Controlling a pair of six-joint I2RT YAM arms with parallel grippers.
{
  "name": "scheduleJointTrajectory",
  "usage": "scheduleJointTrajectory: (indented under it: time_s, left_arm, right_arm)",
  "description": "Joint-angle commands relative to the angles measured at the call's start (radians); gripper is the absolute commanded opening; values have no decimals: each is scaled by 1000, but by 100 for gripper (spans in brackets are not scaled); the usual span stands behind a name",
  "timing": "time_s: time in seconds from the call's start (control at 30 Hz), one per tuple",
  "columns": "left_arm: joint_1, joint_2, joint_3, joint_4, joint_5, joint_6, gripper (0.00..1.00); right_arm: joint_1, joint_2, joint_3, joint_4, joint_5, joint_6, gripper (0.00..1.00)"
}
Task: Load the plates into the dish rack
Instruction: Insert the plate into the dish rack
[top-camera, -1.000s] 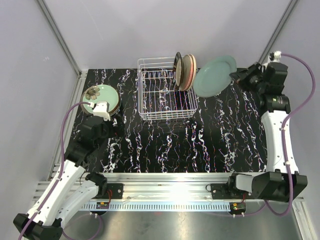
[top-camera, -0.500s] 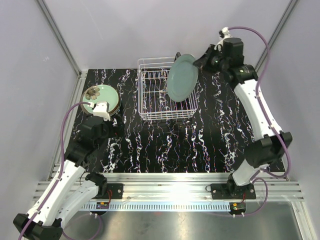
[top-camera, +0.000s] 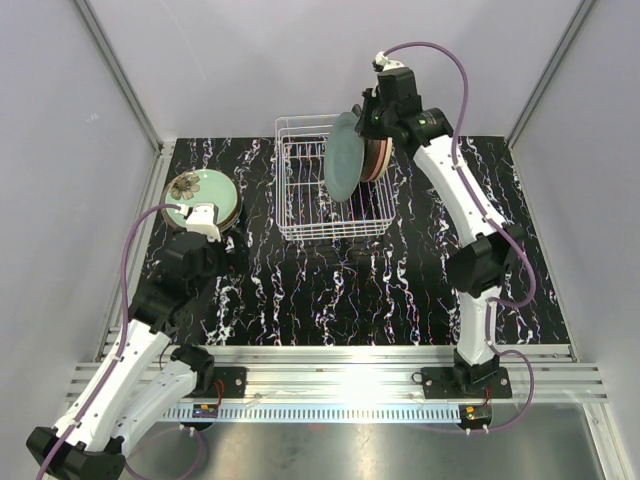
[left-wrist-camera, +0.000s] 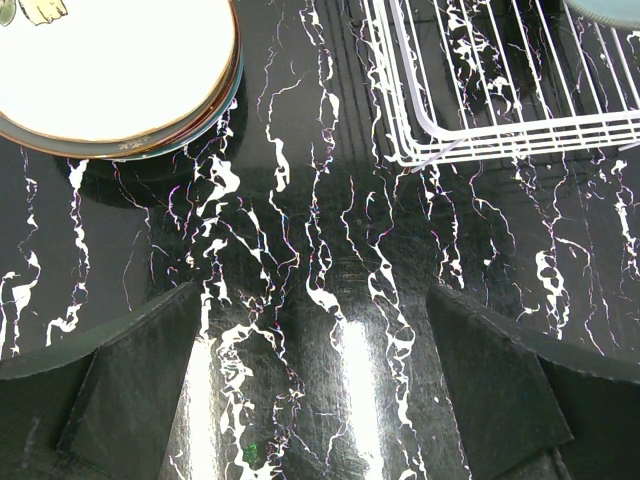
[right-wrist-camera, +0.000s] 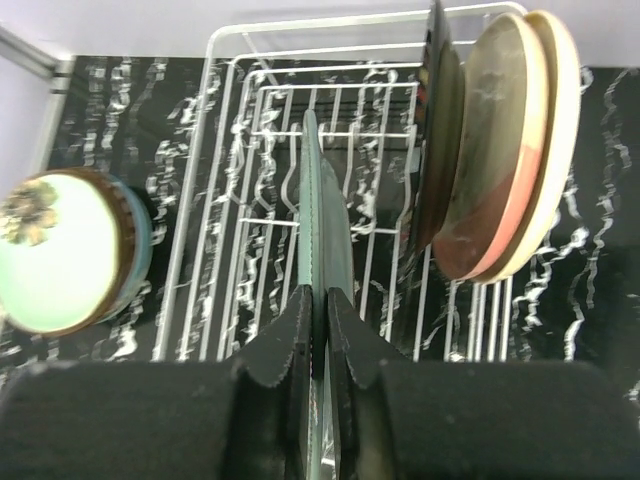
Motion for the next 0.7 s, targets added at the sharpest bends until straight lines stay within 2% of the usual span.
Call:
scheduleJointTrajectory:
  time_s: [0.0, 0.37, 0.67]
  left_arm:
    - [5, -1, 37, 31, 13, 7, 99]
    - [5, -1, 37, 34, 33, 6, 99]
    - [5, 1, 34, 37, 42, 6, 99]
  right_arm:
    - [29, -10, 111, 84, 135, -66, 0]
    - [107, 45, 123, 121, 375, -222, 0]
    - [124, 79, 137, 137, 461, -255, 0]
